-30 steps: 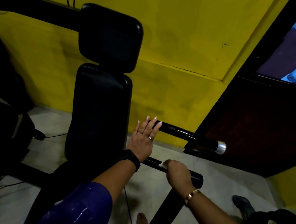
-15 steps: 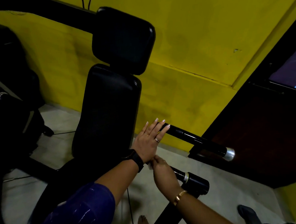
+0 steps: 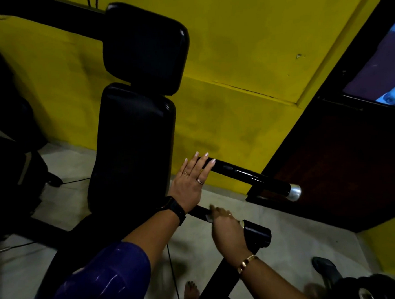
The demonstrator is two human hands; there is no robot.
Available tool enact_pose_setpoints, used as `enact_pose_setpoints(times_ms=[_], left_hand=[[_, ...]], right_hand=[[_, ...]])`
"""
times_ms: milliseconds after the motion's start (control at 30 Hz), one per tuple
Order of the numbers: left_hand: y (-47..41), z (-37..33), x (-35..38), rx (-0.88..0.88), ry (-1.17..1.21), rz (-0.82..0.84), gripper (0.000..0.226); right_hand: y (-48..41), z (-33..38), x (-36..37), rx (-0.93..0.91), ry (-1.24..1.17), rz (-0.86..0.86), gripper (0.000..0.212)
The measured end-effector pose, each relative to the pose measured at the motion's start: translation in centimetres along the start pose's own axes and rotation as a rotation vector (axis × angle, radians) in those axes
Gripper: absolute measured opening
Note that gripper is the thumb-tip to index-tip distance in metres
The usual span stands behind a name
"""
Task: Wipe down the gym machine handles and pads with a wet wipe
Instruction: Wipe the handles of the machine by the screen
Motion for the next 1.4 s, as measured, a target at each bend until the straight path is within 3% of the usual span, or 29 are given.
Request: enact_pose_setpoints(times_ms=[100,167,267,367,500,600,700,800,867,1000,1100,1200,1400], left_hand=[[0.0,0.5,0.2,0.039,-0.043,-0.009,0.081],[0.0,0.8,0.3,0.064,-0.082,-0.014,0.085],[-0.1,0.9,0.6,0.087,-0.117,-0.041,0.085],[-0.2,0.8,0.8,0.095,-0.123,-0.076,0.082],[-0.1,0.6,1.0,0.081,-0.141,-0.089,0.084],[-0.2,0.5,0.9,0.07,-0.139,-0.072,0.088],[-0.2,0.6,0.6,0.059,-0.106,-0.047,0.09],[-0.3,0.3,0.1,0.023,-0.052,-0.025,0.088],[-0.3,0.0,-0.1,-0.015,-0.059,0.006,0.085],[-0.5,-0.9,-0.7,-0.121,-0.004,0.054,0.081],[-0.9,-1.4,-1.2,-0.169,0.034,0.062,0.077],[-1.0,-1.9,-1.4,-0.192,0.037,0.084,0.069],[-0.9,-2.6,-1.5,-0.219,-0.038,0.112,0.069]], right_hand=[[0.2,0.9,1.2,-0.224,0.001,-0.117,0.081],[0.6,0.1,1.8,-0.323,0.069,-0.118,0.088],[1.6,-2.8,2.4,-0.463,0.131,-0.182,0.073],[2.3,-5.6,2.6,-0.415,0.016,-0.331,0.059],[1.8,-4.9,0.1,-0.02,-0.61,-0.478,0.043],[0.4,-2.1,-3.6,0.297,-1.54,-0.235,0.03],[-0.6,-0.5,-7.5,0.321,-2.071,-0.118,0.028],[-1.4,-0.3,-10.5,0.183,-2.255,-0.178,0.03],[-1.9,-0.8,-11.7,0.04,-1.997,-0.336,0.03],[-3.1,-1.9,-11.9,-0.158,-0.791,-0.71,0.045],[-4.6,-1.3,-10.3,-0.183,-0.314,-0.565,0.044],[-5.3,-0.7,-8.5,-0.151,-0.101,-0.482,0.049],[-5.6,-2.0,-10.7,-0.123,-0.126,-0.439,0.031]])
Point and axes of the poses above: each hand's wrist, its own y-axis away from the middle knuckle, its own x-axis out of the palm, z = x × y, the point moved 2 cm from there along -y, towards the middle knuckle, and after that the axes turned 1 degree about -y, right-handed, at the moved point
